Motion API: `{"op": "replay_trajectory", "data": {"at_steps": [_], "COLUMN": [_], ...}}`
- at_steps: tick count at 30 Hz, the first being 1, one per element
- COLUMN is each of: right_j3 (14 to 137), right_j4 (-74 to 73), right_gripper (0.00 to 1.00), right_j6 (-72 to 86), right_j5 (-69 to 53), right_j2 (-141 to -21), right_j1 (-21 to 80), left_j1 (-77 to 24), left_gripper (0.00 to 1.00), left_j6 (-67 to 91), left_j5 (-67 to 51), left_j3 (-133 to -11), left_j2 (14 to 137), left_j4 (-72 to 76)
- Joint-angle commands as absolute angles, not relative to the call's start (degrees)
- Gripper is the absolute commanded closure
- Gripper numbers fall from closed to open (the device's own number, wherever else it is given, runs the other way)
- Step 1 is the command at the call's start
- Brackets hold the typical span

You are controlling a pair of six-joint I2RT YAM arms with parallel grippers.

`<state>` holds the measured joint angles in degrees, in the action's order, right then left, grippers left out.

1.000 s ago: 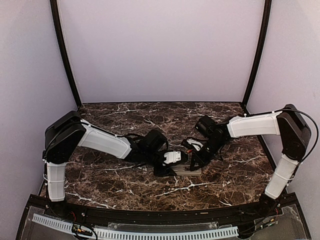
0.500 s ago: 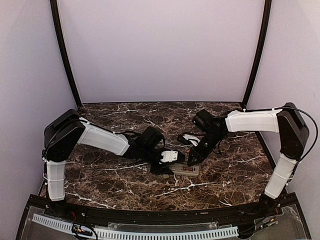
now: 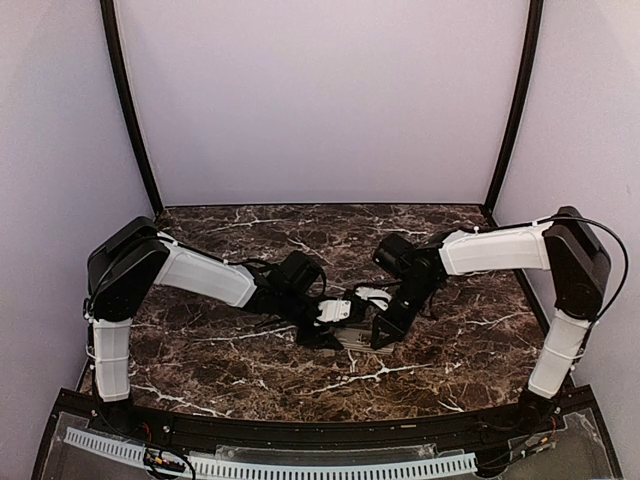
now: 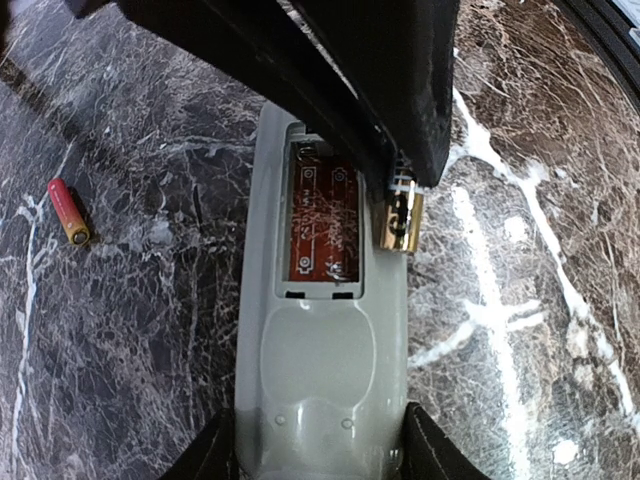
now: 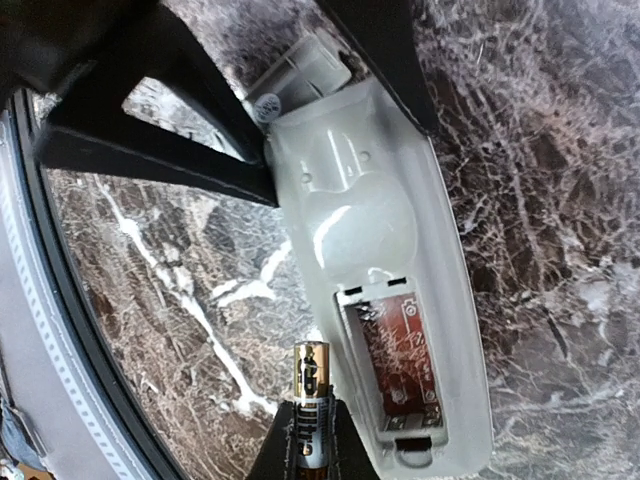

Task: Load the batteries into the remote control
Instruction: Place the battery in the battery compartment.

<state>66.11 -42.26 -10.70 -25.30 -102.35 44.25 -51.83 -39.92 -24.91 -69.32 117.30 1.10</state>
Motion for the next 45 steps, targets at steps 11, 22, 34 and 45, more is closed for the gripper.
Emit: {"op": "replay_trajectory", "data": {"at_steps": [11,22,34,45], "right_j3": [67.4,68.1,69.3,71.5], "right_j4": [-44.0,-44.8,-44.9,-44.7], "right_gripper": [1.00,1.00,1.00,1.00], "right_j6": [-12.0,-12.5,-13.7,-16.5], "right_j5": [-23.9,-20.0,-18.4,-19.0], "right_j2": [-100.6,-102.6,-105.5,-109.7], "right_j1": [44.6,44.5,45.0,45.7], "left_j1": [-51.4,-51.4,-51.4,-51.4], "left_gripper": [0.62,0.62,0.63,0.62], "left_j6": [-40.6,-40.6,-40.7,-40.8], "left_j5": [-24.4,-24.1,-24.3,-24.3], "left_j3": [-67.3,-67.1,-67.3,-67.6], "left_j2": [117.1,117.1,117.3,117.5], "left_j4": [-4.3,-3.8,-3.4,-3.0]}}
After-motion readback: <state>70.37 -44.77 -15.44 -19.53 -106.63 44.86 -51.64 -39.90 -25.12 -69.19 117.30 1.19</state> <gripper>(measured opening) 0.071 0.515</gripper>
